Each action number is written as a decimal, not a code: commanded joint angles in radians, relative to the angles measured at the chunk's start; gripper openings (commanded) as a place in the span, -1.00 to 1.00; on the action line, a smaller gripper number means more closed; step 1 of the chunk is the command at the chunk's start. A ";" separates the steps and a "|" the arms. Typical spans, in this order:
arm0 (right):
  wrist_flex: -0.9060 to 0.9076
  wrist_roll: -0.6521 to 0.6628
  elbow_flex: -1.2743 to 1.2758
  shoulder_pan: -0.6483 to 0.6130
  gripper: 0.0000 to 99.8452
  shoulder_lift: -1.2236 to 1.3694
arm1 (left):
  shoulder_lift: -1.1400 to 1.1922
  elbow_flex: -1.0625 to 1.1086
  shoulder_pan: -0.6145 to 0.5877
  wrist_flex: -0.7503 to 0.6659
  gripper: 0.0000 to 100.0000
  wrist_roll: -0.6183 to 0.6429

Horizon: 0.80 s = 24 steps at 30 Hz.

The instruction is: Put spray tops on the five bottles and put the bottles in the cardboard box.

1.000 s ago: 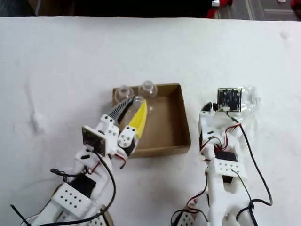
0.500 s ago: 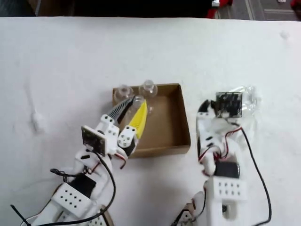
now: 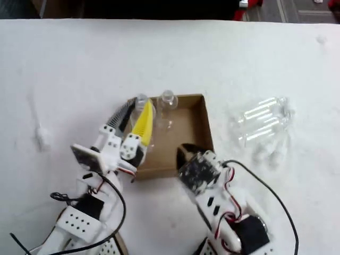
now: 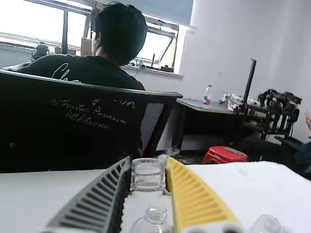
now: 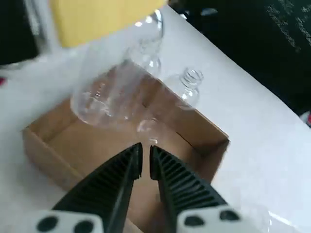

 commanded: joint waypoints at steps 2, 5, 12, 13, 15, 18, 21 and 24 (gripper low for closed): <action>0.041 -0.064 -0.120 -0.165 -0.97 0.071 | 0.002 -0.003 -0.016 -0.041 -0.96 0.078; 0.027 -0.083 -0.124 -0.216 -0.97 0.128 | 0.002 -0.003 -0.016 -0.041 -0.96 0.080; -0.008 -0.084 -0.117 -0.375 -0.97 0.196 | 0.002 -0.003 -0.015 -0.041 -0.96 0.164; -0.035 -0.084 -0.100 -0.369 -0.97 0.194 | 0.002 -0.003 -0.015 -0.041 -0.96 0.164; -0.108 -0.084 -0.046 -0.335 -0.97 0.197 | 0.002 -0.003 -0.007 -0.037 -0.96 0.166; -0.242 -0.121 0.040 -0.262 -0.97 0.200 | 0.001 -0.003 0.021 0.009 -0.96 0.160; -0.326 -0.233 0.077 -0.188 -0.97 0.200 | 0.001 -0.003 0.033 0.021 -0.96 0.160; -0.337 -0.230 0.078 -0.157 -0.97 0.200 | 0.001 -0.003 0.033 0.021 -0.96 0.160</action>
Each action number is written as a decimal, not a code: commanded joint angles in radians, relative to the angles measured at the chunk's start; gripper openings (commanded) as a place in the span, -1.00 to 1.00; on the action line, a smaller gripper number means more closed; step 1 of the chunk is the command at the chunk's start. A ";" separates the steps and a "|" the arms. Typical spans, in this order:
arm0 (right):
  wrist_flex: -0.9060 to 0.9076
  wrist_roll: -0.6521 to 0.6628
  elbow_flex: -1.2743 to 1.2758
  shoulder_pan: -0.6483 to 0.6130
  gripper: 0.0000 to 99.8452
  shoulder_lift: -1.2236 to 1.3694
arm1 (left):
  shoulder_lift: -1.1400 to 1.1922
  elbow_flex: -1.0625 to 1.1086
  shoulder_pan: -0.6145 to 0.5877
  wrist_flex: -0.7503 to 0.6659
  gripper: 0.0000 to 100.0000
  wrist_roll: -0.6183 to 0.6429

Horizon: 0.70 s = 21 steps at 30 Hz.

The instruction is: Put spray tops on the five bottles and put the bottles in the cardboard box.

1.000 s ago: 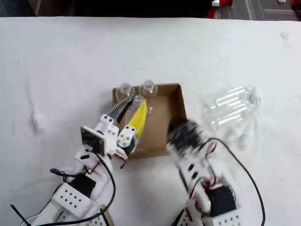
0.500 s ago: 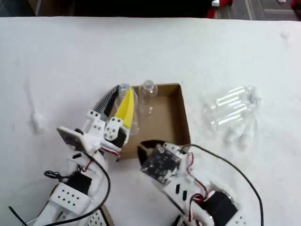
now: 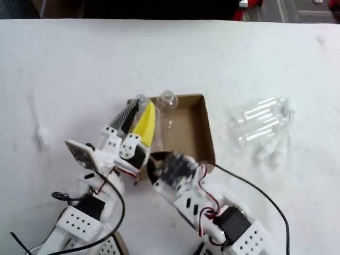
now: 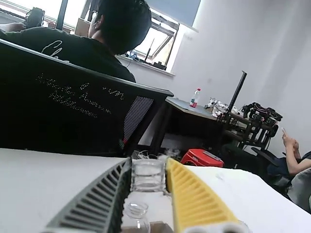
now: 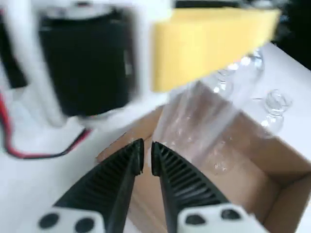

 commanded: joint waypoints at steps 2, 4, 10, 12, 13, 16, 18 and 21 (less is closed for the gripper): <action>-0.045 0.015 -0.002 0.033 -0.97 -0.007 | 0.001 -0.003 0.012 0.002 -0.96 0.005; -0.058 0.028 0.018 0.033 -0.97 -0.007 | 0.001 -0.003 0.012 0.002 -0.96 0.005; -0.136 0.032 0.064 0.068 -0.97 -0.007 | 0.001 -0.003 0.012 0.003 -0.96 0.005; -0.151 0.026 0.064 0.094 -0.97 -0.007 | 0.001 -0.003 0.012 0.003 -0.96 0.005; -0.156 0.026 0.066 0.102 -0.97 -0.007 | 0.001 -0.003 0.013 0.003 -0.96 0.005; -0.159 0.026 0.063 0.104 -0.97 0.016 | 0.001 -0.003 0.013 0.003 -0.96 0.005; -0.200 0.026 0.063 0.104 -0.97 0.073 | 0.001 -0.003 0.013 0.003 -0.96 0.005; -0.285 0.026 0.060 0.105 -0.97 0.205 | 0.001 -0.003 0.013 0.003 -0.96 0.005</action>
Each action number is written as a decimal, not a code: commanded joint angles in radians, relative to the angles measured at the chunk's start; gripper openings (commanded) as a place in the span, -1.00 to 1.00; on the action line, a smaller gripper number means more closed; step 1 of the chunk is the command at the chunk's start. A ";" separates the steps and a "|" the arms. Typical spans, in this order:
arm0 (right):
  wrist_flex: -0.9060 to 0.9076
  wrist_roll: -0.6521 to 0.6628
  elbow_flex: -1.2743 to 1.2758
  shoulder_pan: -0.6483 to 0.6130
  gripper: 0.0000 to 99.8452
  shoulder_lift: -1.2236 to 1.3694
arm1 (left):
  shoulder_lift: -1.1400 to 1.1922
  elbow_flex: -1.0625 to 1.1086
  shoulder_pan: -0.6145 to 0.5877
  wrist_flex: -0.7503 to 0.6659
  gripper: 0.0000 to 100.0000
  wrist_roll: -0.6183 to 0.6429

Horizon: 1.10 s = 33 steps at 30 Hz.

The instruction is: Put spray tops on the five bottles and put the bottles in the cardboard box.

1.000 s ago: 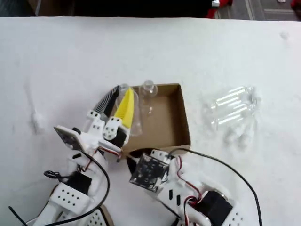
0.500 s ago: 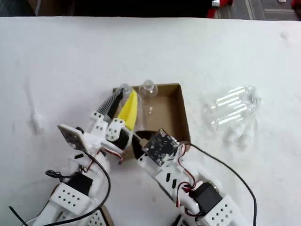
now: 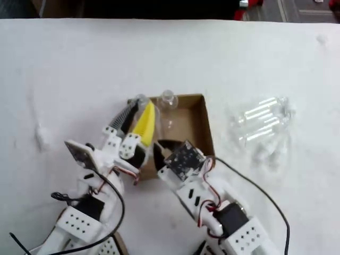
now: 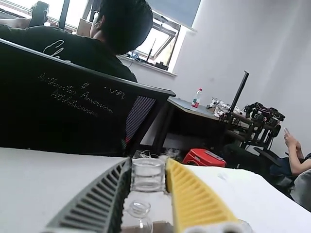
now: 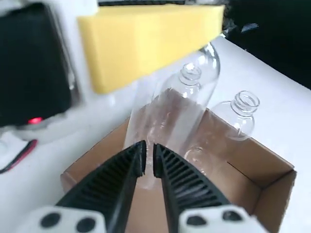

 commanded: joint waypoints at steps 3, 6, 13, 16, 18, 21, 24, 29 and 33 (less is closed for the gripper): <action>-0.122 0.006 -0.052 0.016 -0.97 0.228 | 0.001 -0.003 0.013 0.018 -0.96 0.005; -0.128 0.005 -0.083 0.051 -0.97 0.288 | 0.001 -0.003 0.013 0.031 -0.96 0.005; -0.120 0.005 -0.087 0.087 -0.97 0.294 | 0.001 -0.003 0.012 0.032 -0.96 0.003; -0.054 0.012 -0.104 0.085 -0.97 0.278 | 0.001 -0.003 0.002 0.031 -0.96 0.003; 0.070 0.014 -0.143 0.093 -0.97 0.228 | 0.001 -0.003 -0.013 0.031 -0.96 0.002; 0.298 0.034 -0.215 0.127 -0.97 0.090 | 0.002 -0.003 -0.028 0.035 -0.96 -0.009; 0.352 0.057 -0.221 0.251 -0.97 -0.091 | 0.002 -0.003 -0.022 0.098 -0.96 -0.104; 0.216 -0.112 -0.072 0.529 -0.97 -0.286 | 0.002 -0.003 -0.022 0.173 -0.96 -0.184; 0.113 -0.149 -0.009 0.618 -0.97 -0.286 | 0.002 -0.003 -0.021 0.222 -0.96 -0.204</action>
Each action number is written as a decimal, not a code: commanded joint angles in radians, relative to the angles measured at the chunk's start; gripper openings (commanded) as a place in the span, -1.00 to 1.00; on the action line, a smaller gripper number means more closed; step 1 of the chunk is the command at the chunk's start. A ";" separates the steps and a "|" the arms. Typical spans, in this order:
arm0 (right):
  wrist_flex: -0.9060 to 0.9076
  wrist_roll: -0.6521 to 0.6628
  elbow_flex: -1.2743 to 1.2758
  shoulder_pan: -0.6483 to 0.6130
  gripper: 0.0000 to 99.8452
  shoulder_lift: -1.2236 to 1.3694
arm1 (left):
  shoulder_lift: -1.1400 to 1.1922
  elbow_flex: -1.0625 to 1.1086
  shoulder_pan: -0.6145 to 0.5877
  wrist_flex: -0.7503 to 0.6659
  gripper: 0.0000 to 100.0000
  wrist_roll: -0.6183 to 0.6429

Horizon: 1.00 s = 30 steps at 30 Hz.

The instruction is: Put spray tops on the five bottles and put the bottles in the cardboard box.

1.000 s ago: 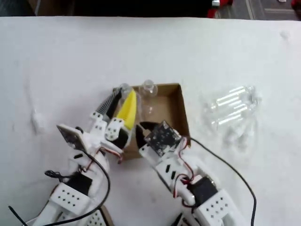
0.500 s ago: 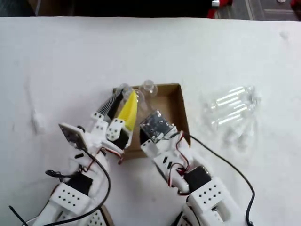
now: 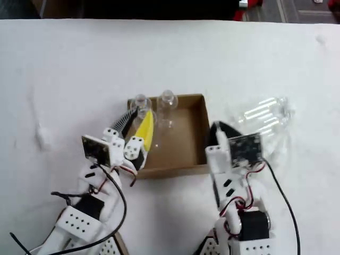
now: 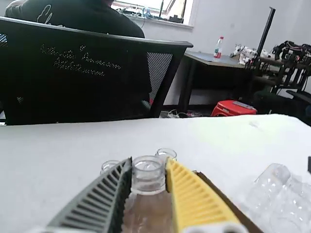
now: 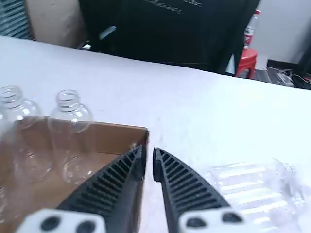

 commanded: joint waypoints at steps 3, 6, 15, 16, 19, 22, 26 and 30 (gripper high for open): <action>-0.117 -0.028 0.028 0.067 -0.97 0.027 | 0.007 -0.003 0.001 0.052 -0.96 -0.023; -0.171 -0.028 0.031 0.076 -0.97 0.104 | 0.008 -0.003 0.004 0.089 -0.96 -0.023; -0.400 -0.029 0.023 0.133 -0.97 0.430 | 0.008 -0.003 0.085 0.178 -0.96 -0.025; -0.420 -0.029 0.021 0.133 -0.97 0.456 | 0.010 -0.003 0.085 0.178 -0.96 -0.025; -0.435 -0.026 0.000 0.133 -0.97 0.510 | 0.010 -0.003 0.087 0.207 -0.95 -0.025; -0.438 -0.021 -0.003 0.133 -0.97 0.522 | 0.007 -0.003 0.084 0.218 -0.95 -0.025; -0.441 -0.020 -0.003 0.134 -0.97 0.522 | 0.008 -0.003 0.084 0.219 -0.95 -0.025; -0.441 -0.020 -0.003 0.134 -0.97 0.524 | 0.002 -0.003 0.084 0.255 -0.95 -0.025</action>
